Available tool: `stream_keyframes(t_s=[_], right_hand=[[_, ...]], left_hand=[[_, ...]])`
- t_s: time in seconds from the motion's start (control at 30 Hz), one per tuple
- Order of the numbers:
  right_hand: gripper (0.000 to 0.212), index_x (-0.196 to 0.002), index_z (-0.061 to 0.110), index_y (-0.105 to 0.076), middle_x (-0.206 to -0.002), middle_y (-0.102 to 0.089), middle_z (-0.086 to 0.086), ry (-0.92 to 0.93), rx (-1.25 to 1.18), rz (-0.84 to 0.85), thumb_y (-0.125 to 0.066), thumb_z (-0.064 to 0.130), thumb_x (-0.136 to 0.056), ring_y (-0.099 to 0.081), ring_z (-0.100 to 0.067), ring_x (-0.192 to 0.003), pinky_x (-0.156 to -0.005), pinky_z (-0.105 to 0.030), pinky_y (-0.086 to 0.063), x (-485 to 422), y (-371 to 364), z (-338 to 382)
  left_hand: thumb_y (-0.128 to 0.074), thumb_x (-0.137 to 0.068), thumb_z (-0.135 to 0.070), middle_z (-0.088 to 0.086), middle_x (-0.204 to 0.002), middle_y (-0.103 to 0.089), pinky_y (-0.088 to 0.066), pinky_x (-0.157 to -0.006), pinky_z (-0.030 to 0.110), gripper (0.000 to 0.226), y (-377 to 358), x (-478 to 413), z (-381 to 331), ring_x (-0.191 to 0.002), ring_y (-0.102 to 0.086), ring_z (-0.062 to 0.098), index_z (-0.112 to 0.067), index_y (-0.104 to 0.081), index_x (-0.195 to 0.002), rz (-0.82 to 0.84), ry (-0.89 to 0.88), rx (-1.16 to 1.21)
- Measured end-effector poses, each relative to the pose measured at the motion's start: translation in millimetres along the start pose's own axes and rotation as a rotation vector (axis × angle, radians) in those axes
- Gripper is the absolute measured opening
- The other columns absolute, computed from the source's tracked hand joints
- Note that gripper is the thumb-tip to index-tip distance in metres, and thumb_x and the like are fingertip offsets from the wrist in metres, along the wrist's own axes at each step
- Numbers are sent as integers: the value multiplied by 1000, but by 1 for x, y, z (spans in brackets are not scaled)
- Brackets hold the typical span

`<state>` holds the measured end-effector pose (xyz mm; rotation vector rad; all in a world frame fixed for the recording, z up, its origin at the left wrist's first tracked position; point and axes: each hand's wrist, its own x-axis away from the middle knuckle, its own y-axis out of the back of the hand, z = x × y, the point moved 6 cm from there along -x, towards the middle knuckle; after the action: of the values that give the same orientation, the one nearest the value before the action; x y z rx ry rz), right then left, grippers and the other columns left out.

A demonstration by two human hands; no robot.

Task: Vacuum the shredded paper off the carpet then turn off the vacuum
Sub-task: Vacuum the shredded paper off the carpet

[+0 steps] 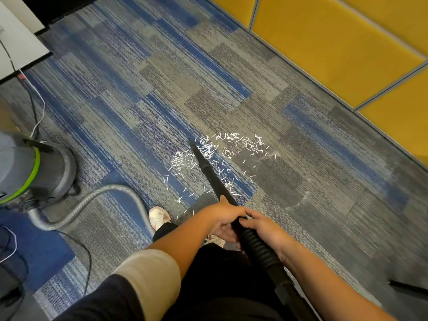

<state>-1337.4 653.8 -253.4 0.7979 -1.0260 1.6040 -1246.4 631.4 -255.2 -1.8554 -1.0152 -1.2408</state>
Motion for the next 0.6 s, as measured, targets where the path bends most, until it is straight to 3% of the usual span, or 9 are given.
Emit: stream_keyframes(t_s=[0.2,0.3,0.37,0.47,0.53,0.6], right_hand=[[35,-125,17,-47,-73,-60,-18,-12,47,23,-41,0,-96,-58,-23,-40,-35,-26,-48,-1,-8,-1],[39,-131,15,-44,-74,-59,-19,-11,44,19,-41,-1,-96,-58,-23,-38,-34,-25,-47,-3,-8,-1],[40,-133,14,-43,-75,-59,-19,-9,14,-2,-41,0,-96,-58,-24,-40,-35,-26,-48,-6,-3,-4],[42,-135,15,-43,-82,-61,-20,-3,-3,-34,-44,2,-95,-60,-28,-51,-41,-30,-52,-6,10,-5],[45,-136,19,-43,-85,-62,-21,6,-12,-66,-46,2,-94,-59,-30,-57,-43,-30,-53,-5,19,-5],[48,-136,24,-41,-83,-62,-22,9,-40,-92,-46,1,-94,-59,-30,-57,-42,-30,-52,-4,25,-7]], left_hand=[[-46,-97,-27,10,-76,-58,-57,-70,31,61,4,3,6,-59,-58,16,-18,-7,-143,23,10,27],[-51,-95,-28,9,-76,-60,-56,-54,27,89,8,-1,7,-57,-60,15,-17,19,-148,-25,-2,34],[-52,-95,-29,6,-76,-60,-55,-50,25,89,5,-4,5,-56,-59,14,-18,18,-149,-35,-20,24],[-52,-94,-29,7,-78,-62,-58,-60,30,82,-3,-13,0,-57,-61,15,-21,5,-151,-43,-41,-1],[-51,-94,-29,11,-96,-66,-59,-71,36,76,-10,-18,-5,-66,-64,18,-28,-1,-151,-35,-59,-40],[-48,-95,-26,13,-114,-63,-58,-69,36,70,-16,-22,-8,-64,-63,17,-37,-7,-150,-17,-92,-78]])
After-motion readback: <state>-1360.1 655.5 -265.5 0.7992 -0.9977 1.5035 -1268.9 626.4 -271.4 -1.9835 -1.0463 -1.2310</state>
